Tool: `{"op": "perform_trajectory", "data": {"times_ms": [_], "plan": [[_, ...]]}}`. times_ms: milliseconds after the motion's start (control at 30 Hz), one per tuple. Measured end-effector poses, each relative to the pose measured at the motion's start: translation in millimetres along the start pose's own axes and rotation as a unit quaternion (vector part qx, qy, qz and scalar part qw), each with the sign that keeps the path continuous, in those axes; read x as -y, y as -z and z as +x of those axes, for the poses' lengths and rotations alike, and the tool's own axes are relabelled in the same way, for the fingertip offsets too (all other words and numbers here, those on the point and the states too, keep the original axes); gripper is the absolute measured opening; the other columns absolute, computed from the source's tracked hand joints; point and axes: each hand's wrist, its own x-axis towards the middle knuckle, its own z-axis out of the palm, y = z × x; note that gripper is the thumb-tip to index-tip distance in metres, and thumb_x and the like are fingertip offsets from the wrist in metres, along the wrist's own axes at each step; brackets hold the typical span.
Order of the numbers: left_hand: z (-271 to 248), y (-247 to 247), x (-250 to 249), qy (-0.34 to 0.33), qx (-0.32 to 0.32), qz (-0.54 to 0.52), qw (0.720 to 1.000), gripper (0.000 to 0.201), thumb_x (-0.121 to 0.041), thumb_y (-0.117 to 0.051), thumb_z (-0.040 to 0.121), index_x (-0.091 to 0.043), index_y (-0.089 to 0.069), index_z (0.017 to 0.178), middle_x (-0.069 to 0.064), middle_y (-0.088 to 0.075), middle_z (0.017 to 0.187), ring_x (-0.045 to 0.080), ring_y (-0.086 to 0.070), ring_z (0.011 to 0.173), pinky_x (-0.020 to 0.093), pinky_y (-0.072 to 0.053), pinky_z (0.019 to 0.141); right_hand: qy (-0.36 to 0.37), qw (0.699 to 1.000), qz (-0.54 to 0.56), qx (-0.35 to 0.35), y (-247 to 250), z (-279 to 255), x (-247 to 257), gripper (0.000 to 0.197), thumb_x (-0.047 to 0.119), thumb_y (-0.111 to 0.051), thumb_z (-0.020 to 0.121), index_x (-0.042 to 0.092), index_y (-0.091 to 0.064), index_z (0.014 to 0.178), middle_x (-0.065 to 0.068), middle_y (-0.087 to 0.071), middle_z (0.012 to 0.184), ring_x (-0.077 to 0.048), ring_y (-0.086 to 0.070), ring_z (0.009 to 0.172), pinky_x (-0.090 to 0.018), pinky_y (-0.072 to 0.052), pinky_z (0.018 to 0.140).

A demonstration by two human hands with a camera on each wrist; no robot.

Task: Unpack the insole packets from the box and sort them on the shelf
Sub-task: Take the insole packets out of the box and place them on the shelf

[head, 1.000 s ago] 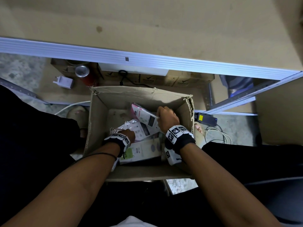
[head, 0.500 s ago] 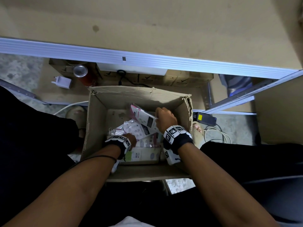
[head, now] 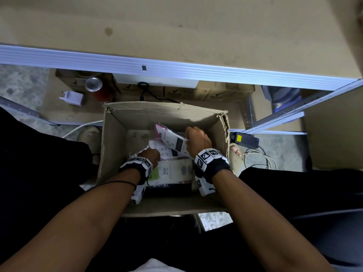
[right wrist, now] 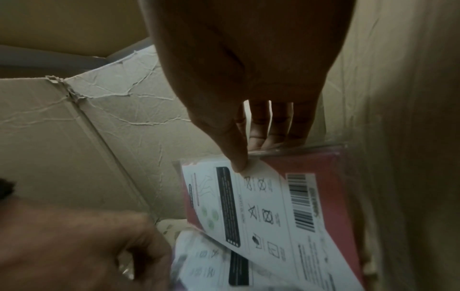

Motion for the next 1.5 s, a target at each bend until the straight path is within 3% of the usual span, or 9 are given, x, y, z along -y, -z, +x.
{"op": "perform_trajectory", "data": {"times_ms": [100,200,300,633,767,867,1133,1300,1500], "plan": [[11,4,4,0.007,-0.060,-0.007,0.998,0.030,-0.007,-0.055,0.095,-0.005,-0.066,0.123,0.018,-0.054,0.138,0.034,-0.049,0.130,0.040,-0.041,0.108,0.006,1.000,-0.003,0.000,2,-1,-1,0.017,0.007,-0.061,0.088,0.013,-0.056,0.102,-0.007,-0.057,0.111,-0.029,-0.056,0.107,-0.042,-0.051,0.088],[23,9,6,0.005,-0.111,0.029,0.993,0.031,-0.010,-0.056,0.093,-0.010,-0.067,0.122,0.013,-0.045,0.143,0.030,-0.031,0.142,0.036,-0.021,0.117,0.004,1.000,-0.002,-0.004,3,-2,-4,0.018,0.008,-0.061,0.087,0.014,-0.055,0.103,-0.008,-0.057,0.112,-0.031,-0.055,0.108,-0.041,-0.049,0.086],[34,16,9,-0.020,-0.135,0.025,0.990,0.030,-0.014,-0.056,0.093,-0.012,-0.065,0.121,0.011,-0.041,0.148,0.027,-0.027,0.144,0.032,-0.015,0.118,-0.006,1.000,0.001,-0.009,3,-2,-4,0.023,0.008,-0.064,0.084,0.015,-0.055,0.104,-0.007,-0.057,0.113,-0.031,-0.055,0.110,-0.042,-0.050,0.087],[54,28,15,-0.028,-0.103,-0.011,0.994,0.036,-0.014,-0.058,0.094,-0.006,-0.063,0.129,0.014,-0.054,0.141,0.032,-0.046,0.133,0.034,-0.035,0.110,-0.012,0.998,-0.060,-0.022,-2,-11,8,0.054,0.015,-0.078,0.074,0.013,-0.049,0.120,-0.010,-0.051,0.124,-0.033,-0.047,0.119,-0.044,-0.048,0.089],[54,27,13,-0.030,-0.104,0.007,0.994,0.040,-0.017,-0.059,0.094,-0.010,-0.057,0.134,0.013,-0.049,0.145,0.033,-0.040,0.137,0.039,-0.026,0.116,-0.015,0.997,-0.071,-0.029,-1,-20,14,0.052,0.017,-0.077,0.076,0.013,-0.049,0.121,-0.009,-0.052,0.124,-0.031,-0.049,0.117,-0.042,-0.050,0.089],[53,29,15,-0.047,-0.108,-0.007,0.993,0.043,-0.017,-0.064,0.091,-0.008,-0.057,0.133,0.015,-0.043,0.147,0.036,-0.039,0.136,0.042,-0.031,0.114,-0.019,0.998,-0.065,-0.020,3,-25,13,0.055,0.018,-0.078,0.075,0.014,-0.049,0.121,-0.008,-0.052,0.125,-0.031,-0.049,0.119,-0.043,-0.051,0.089],[54,29,19,-0.041,-0.081,-0.047,0.995,0.024,-0.014,-0.065,0.091,-0.010,-0.068,0.114,0.011,-0.061,0.131,0.031,-0.053,0.124,0.037,-0.039,0.106,-0.039,0.997,-0.061,-0.035,12,-33,0,0.040,0.013,-0.065,0.081,0.015,-0.050,0.118,-0.008,-0.052,0.121,-0.032,-0.052,0.114,-0.041,-0.051,0.077],[44,34,20,-0.003,-0.118,-0.072,0.990,0.028,-0.018,-0.065,0.091,-0.014,-0.068,0.119,0.014,-0.059,0.133,0.034,-0.050,0.128,0.040,-0.040,0.106,-0.030,0.997,-0.069,-0.033,11,-33,3,0.040,0.012,-0.065,0.082,0.013,-0.050,0.120,-0.009,-0.053,0.122,-0.033,-0.052,0.116,-0.041,-0.051,0.079],[19,44,21,0.006,-0.120,-0.180,0.976,0.028,-0.002,-0.068,0.083,-0.004,-0.069,0.111,0.019,-0.065,0.121,0.032,-0.061,0.113,0.039,-0.049,0.096,-0.009,0.997,-0.077,-0.029,18,-29,9,0.058,0.014,-0.075,0.077,0.011,-0.048,0.128,-0.010,-0.050,0.129,-0.032,-0.047,0.123,-0.043,-0.049,0.090]]}}
